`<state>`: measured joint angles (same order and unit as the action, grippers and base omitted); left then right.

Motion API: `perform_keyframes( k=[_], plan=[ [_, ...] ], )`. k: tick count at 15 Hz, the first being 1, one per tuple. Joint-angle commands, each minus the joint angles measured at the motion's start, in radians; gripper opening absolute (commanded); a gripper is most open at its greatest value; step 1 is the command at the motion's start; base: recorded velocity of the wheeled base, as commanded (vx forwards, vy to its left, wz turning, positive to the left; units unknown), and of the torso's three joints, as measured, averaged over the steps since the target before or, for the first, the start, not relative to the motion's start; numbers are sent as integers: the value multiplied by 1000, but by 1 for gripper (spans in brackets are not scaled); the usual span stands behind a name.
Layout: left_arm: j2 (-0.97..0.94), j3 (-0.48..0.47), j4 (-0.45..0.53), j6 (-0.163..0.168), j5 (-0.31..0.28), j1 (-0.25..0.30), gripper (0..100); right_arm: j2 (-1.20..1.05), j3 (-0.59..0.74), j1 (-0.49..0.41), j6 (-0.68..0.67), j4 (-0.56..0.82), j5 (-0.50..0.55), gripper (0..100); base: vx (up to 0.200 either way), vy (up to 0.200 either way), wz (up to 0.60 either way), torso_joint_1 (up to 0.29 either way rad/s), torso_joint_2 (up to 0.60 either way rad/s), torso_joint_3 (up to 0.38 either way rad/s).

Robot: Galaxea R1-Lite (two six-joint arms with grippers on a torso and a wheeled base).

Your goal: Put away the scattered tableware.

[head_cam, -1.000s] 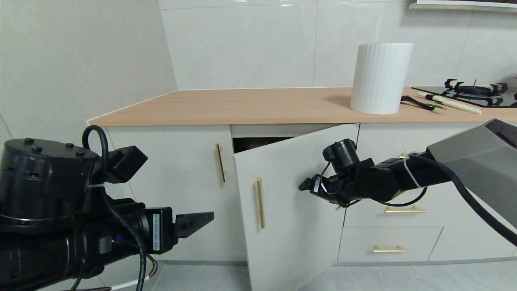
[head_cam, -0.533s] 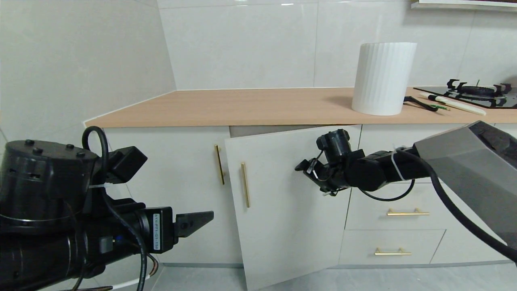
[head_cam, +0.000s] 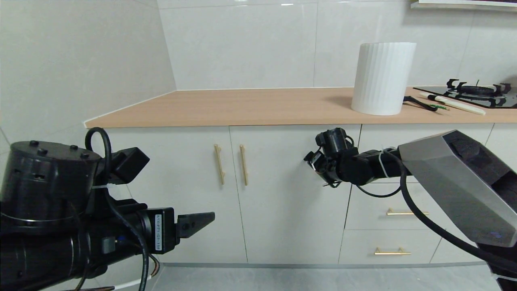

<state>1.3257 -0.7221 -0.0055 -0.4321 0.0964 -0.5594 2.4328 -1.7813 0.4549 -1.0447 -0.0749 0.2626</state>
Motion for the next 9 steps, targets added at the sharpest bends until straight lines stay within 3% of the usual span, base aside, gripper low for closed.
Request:
perform_keyframes(
  k=[1, 5, 9],
  plan=[
    [7, 0, -1, 0, 0, 1, 100, 26, -29, -15, -3, 0, 20, 100, 0, 0, 0, 0, 0, 0],
    [7, 0, -1, 0, 0, -1, 100, 3, -12, -12, -3, 6, 21, 100, 0, 0, 0, 0, 0, 0],
    [-19, 1, -40, -4, 2, 18, 100, -311, 275, 34, 71, 32, -124, 100, 0, 0, 0, 0, 0, 0]
  ],
)
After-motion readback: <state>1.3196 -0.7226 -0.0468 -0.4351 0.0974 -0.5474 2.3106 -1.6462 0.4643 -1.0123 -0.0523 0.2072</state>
